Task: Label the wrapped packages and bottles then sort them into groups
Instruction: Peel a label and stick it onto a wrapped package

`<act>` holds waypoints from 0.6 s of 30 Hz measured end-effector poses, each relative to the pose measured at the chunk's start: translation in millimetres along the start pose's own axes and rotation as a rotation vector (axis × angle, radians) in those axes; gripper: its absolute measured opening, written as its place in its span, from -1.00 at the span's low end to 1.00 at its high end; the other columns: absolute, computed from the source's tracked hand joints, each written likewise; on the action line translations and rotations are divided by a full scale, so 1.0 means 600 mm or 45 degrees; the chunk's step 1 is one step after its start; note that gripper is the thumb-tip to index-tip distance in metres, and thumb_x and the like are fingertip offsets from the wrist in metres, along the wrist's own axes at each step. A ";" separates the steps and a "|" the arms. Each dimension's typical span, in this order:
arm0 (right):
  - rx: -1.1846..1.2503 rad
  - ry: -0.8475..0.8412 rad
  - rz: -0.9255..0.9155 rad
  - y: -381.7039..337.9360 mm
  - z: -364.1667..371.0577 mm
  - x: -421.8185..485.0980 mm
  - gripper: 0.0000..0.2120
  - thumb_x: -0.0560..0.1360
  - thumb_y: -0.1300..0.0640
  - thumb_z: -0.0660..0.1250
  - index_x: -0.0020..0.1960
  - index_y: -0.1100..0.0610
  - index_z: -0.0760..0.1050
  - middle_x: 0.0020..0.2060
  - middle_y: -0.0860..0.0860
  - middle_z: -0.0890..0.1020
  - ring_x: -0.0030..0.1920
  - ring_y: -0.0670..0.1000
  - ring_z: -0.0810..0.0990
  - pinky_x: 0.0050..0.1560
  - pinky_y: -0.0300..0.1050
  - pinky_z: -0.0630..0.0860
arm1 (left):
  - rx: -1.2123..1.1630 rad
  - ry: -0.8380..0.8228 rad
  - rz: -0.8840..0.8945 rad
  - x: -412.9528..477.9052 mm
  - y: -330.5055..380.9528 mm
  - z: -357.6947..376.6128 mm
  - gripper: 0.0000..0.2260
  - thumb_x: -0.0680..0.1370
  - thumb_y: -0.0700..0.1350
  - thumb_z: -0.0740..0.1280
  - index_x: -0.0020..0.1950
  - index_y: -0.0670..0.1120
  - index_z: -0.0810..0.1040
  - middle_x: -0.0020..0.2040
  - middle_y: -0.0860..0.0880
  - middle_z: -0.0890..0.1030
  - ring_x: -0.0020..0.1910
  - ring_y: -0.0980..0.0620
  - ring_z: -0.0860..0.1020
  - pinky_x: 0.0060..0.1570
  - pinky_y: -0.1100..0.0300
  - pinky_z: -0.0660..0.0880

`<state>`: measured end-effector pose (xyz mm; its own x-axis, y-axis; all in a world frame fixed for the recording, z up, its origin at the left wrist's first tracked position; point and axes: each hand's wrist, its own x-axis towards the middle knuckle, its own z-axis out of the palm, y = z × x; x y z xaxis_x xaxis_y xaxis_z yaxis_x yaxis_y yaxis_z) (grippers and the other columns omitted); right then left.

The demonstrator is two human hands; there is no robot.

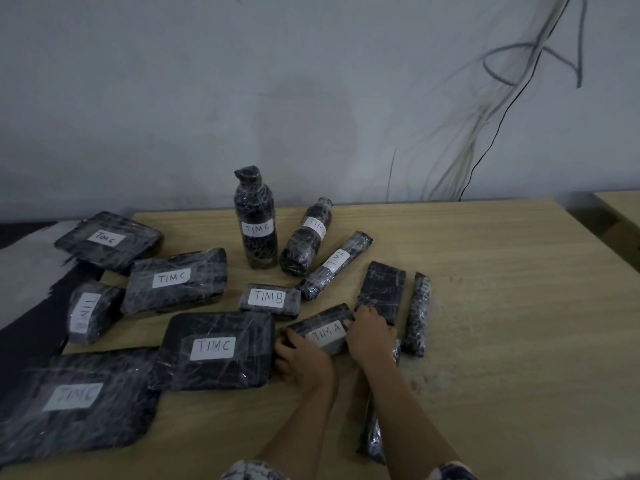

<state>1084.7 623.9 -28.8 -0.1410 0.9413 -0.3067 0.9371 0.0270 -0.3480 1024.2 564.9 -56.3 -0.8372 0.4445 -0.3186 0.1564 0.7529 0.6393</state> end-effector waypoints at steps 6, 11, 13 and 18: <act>-0.032 0.021 0.024 -0.010 0.004 -0.002 -0.47 0.56 -0.23 0.11 0.34 0.14 0.29 0.32 0.08 0.40 0.35 0.16 0.34 0.35 0.19 0.17 | -0.060 -0.002 -0.031 0.004 0.002 -0.001 -0.48 0.56 0.04 0.25 0.43 -0.18 0.24 0.40 -0.24 0.21 0.29 -0.25 0.27 0.21 -0.04 0.28; -0.021 0.047 0.042 -0.010 0.009 0.007 -0.64 0.62 -0.09 0.05 0.23 0.15 0.36 0.25 0.08 0.46 0.29 0.15 0.39 0.31 0.20 0.21 | -0.043 -0.008 -0.034 0.000 0.006 -0.005 -0.55 0.59 -0.01 0.21 0.42 -0.19 0.26 0.41 -0.25 0.21 0.29 -0.27 0.27 0.21 -0.05 0.28; -0.011 0.048 0.037 -0.010 0.010 0.009 -0.68 0.63 -0.05 0.04 0.21 0.15 0.37 0.24 0.08 0.47 0.28 0.15 0.41 0.31 0.20 0.21 | -0.048 0.010 -0.037 0.001 0.007 -0.006 -0.61 0.61 -0.06 0.16 0.40 -0.20 0.30 0.41 -0.26 0.21 0.30 -0.28 0.27 0.21 -0.07 0.27; 0.126 -0.066 -0.004 0.007 -0.003 0.019 -0.84 0.62 0.00 0.11 0.02 0.09 0.33 0.04 0.06 0.48 0.17 0.11 0.47 0.30 0.19 0.20 | -0.016 0.036 -0.020 0.006 0.005 -0.005 -0.66 0.63 -0.12 0.12 0.38 -0.20 0.32 0.41 -0.26 0.22 0.28 -0.30 0.28 0.19 -0.08 0.29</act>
<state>1087.7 635.5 -32.2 -0.1624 0.9226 -0.3499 0.9009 -0.0061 -0.4341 1020.2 567.4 -53.6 -0.8540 0.4186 -0.3089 0.1364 0.7533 0.6434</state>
